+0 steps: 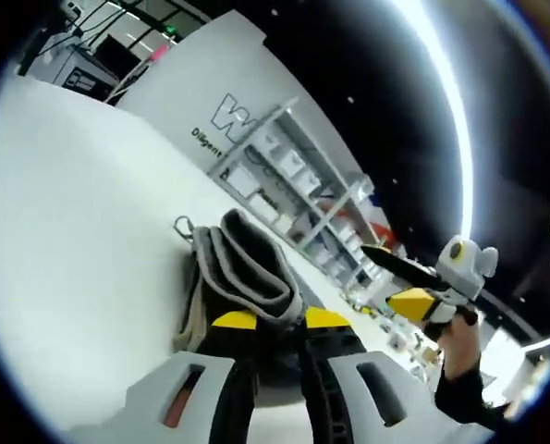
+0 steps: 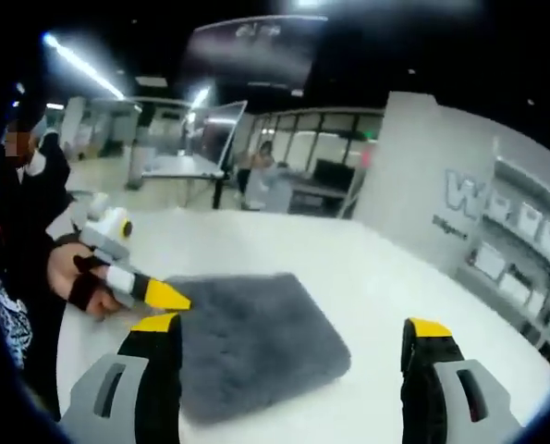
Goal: Open the folded towel by lifting each exposed corner and separating the folded layers until the towel lies flat within the target outline without major curled edges
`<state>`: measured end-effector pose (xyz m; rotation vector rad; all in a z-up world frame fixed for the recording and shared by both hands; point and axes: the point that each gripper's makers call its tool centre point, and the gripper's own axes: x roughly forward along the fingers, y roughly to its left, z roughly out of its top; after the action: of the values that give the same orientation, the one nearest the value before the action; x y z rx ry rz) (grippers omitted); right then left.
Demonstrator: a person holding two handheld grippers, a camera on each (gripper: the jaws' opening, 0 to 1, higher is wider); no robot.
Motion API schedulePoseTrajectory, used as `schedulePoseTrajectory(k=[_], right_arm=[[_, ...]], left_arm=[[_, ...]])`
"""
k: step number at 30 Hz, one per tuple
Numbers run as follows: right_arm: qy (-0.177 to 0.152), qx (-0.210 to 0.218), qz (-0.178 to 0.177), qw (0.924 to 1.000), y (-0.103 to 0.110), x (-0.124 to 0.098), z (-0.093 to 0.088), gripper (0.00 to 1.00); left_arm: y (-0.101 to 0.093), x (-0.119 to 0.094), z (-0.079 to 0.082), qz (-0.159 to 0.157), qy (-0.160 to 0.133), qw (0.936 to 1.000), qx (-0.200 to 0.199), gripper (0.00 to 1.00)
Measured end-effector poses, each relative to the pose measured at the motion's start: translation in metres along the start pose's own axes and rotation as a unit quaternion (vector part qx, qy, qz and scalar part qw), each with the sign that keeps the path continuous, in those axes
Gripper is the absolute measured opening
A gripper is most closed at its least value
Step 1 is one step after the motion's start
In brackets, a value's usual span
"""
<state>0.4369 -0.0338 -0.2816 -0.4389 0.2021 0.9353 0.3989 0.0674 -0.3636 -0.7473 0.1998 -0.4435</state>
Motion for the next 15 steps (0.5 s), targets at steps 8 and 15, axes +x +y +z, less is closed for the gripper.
schedulePoseTrajectory(k=[8,15], right_arm=[[0.062,-0.05,0.013,0.9967,-0.024,-0.004,0.03,0.99],[0.134,-0.086,0.04,0.9865,-0.033,-0.002,0.055,0.99]], left_arm=[[-0.002,-0.002,0.001,-0.013,0.003,0.9998,-0.013,0.11],[-0.009,-0.003,-0.001,-0.006,-0.009,0.9995,-0.031,0.11]])
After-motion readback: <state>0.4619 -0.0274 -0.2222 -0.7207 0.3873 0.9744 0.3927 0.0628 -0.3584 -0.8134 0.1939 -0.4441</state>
